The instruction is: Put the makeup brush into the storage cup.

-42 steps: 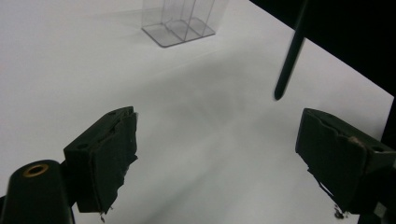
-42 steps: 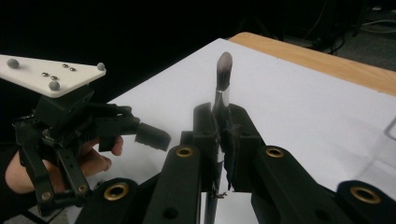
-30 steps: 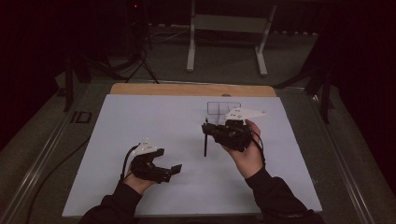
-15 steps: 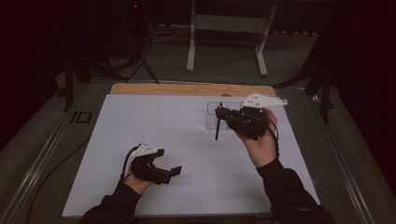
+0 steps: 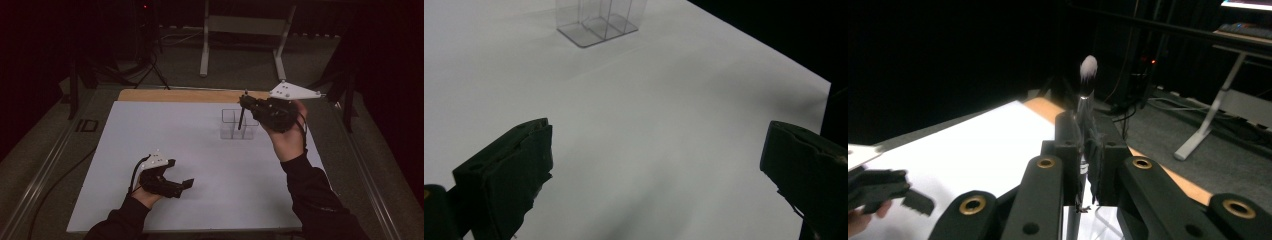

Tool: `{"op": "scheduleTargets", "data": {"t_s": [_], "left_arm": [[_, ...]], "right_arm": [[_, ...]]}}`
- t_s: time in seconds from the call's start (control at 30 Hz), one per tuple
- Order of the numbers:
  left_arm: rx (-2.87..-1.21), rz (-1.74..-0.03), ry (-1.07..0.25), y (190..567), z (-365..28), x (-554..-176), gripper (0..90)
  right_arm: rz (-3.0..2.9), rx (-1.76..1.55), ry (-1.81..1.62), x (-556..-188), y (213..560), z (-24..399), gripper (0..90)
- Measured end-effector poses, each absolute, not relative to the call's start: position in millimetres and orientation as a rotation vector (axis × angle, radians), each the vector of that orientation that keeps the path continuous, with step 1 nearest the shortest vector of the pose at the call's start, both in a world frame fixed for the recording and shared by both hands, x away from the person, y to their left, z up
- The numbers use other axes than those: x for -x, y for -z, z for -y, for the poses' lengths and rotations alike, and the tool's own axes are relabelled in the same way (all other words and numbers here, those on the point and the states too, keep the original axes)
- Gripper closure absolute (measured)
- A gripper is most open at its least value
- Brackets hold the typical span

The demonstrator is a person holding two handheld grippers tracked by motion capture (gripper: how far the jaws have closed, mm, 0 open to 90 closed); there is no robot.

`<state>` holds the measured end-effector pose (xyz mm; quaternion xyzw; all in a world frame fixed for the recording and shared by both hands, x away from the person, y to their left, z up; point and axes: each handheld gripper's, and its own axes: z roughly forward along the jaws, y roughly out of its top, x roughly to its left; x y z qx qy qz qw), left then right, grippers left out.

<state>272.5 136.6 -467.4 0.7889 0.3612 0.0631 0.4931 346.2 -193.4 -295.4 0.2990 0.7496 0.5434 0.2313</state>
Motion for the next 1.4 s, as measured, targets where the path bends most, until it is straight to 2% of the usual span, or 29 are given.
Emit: {"op": "scheduleTargets", "data": {"t_s": [0.67,1.0,1.4], "left_arm": [[-1.902,-0.879,-0.14,468,-140,-273,1.8],[-1.913,-0.867,-0.134,468,-139,-272,1.8],[-1.909,-0.88,-0.148,468,-140,-272,1.8]], "right_arm": [[-1.922,-0.836,-1.465,-399,298,201,84.1],[-1.928,-0.911,-1.413,-429,320,202,84.0],[-1.952,-0.977,-1.382,-447,350,199,84.0]]}}
